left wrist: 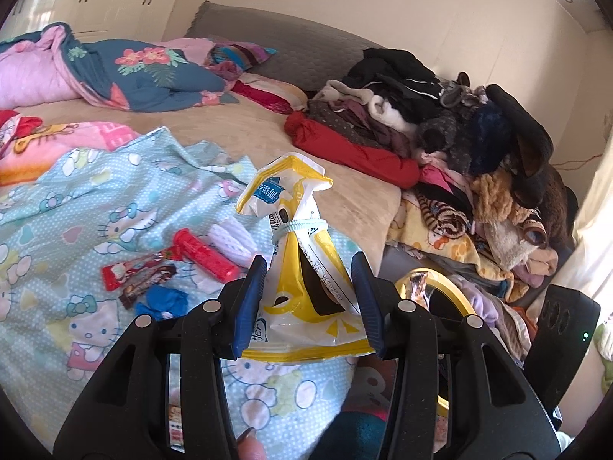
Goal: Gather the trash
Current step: 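Lift and carry the yellow-white bag and orange packet over the yellow-rimmed bin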
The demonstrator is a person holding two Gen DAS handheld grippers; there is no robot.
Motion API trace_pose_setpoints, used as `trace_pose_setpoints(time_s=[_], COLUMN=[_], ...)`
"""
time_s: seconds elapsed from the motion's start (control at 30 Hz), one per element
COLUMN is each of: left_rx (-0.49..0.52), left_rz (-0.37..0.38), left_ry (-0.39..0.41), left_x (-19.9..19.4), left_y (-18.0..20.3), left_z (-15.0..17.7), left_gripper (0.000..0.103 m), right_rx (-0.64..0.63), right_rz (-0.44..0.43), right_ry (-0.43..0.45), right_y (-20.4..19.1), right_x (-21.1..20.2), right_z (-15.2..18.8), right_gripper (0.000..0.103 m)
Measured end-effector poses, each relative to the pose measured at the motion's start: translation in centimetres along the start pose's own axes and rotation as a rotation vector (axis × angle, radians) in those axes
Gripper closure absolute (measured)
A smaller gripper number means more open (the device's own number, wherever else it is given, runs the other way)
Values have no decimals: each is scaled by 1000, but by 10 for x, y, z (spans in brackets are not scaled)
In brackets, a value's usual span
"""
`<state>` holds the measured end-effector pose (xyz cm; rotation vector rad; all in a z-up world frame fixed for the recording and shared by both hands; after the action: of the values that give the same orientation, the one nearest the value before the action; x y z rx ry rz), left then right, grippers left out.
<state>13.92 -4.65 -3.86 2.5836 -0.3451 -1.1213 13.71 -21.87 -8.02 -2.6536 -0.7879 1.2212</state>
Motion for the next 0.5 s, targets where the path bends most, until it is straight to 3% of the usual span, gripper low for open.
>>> trace_pose_setpoints(time_s=[0.5], left_rx=[61], left_rz=[43], left_ry=[-24], left_x=[5], left_y=[36], left_z=[11], left_gripper=[65], right_rx=[67], right_rz=[31], right_ry=[35], right_y=[35], right_x=[-31], right_z=[4], right_gripper=[82])
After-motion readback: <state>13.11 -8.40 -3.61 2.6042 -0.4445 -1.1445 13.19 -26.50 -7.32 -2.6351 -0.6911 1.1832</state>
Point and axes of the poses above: each gripper's, at about its wrist camera, not at the fingertips, and x roughly the way its jaws point, y to its right, z to its underside, the point moved 6 cm from there along x, roughly the way its jaws point, and after that the axes turned 12 degrees about -y, right-handed, at the moved point
